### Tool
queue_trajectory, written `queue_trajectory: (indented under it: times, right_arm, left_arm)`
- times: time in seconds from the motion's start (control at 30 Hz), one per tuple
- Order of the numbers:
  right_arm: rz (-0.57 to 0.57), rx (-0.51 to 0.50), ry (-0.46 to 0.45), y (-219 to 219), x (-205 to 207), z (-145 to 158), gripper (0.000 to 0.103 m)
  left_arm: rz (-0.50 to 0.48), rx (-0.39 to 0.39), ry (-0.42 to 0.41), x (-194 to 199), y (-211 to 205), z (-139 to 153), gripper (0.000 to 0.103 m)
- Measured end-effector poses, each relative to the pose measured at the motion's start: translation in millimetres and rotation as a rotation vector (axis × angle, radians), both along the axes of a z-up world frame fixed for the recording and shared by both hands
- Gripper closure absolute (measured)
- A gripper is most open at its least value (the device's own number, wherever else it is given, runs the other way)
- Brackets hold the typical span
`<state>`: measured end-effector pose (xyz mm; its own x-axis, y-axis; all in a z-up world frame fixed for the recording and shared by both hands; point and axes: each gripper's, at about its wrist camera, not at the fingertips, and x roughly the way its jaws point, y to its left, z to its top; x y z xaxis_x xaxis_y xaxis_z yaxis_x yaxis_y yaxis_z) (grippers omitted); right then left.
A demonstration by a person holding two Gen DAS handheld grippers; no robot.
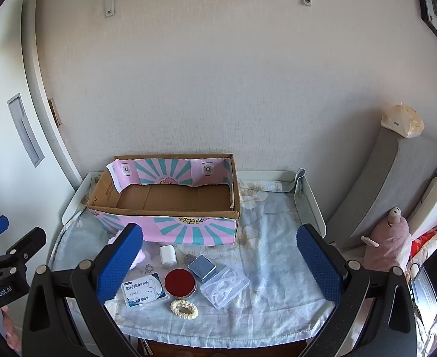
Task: Organize objects
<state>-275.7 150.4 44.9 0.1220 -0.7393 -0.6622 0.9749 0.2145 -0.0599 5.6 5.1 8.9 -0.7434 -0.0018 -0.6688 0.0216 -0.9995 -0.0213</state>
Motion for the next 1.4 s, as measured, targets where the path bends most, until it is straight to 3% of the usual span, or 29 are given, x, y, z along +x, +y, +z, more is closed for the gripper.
queue_trajectory:
  times: [1.4]
  right_arm:
    - [0.088,0.005,-0.003,-14.9,5.9,-10.2,0.000]
  left_arm:
    - [0.019,0.003,-0.004,-17.1,5.8,1.6,0.000]
